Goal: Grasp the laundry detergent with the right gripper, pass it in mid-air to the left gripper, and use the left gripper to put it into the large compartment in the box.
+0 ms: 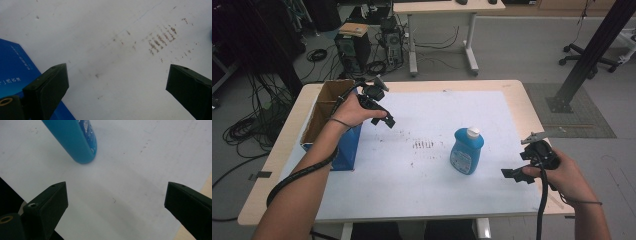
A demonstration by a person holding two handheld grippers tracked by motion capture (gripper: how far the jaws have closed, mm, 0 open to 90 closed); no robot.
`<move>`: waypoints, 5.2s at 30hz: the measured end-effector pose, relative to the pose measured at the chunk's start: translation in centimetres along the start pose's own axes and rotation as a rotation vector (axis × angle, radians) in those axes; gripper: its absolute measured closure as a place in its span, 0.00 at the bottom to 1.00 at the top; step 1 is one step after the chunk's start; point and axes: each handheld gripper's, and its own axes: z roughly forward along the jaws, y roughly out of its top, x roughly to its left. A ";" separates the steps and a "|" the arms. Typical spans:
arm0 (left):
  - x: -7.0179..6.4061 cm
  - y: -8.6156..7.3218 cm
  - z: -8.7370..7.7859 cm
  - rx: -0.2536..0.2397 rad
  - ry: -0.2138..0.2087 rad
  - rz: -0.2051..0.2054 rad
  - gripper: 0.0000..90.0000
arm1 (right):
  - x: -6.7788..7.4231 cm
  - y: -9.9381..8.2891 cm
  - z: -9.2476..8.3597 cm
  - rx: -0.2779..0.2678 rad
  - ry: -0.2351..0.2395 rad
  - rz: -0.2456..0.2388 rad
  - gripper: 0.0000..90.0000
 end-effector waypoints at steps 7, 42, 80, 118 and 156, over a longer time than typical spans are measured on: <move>0.0 -0.2 0.0 0.006 0.000 0.001 0.05 | 1.1 -0.7 0.6 -0.006 0.016 -0.021 0.05; -0.3 -0.4 -0.1 0.007 -0.021 0.004 0.05 | 4.1 -1.0 6.0 -0.266 0.093 -0.099 0.04; -0.2 -0.7 0.2 0.012 -0.026 0.002 0.05 | 3.8 -0.1 10.7 -0.404 0.108 -0.073 0.05; -0.2 -0.8 0.3 0.022 -0.025 0.001 0.06 | 4.2 0.5 11.8 -0.495 0.084 -0.117 0.19; -0.2 -0.8 0.3 0.027 -0.024 -0.001 0.06 | 4.1 0.7 11.8 -0.534 0.045 -0.148 0.40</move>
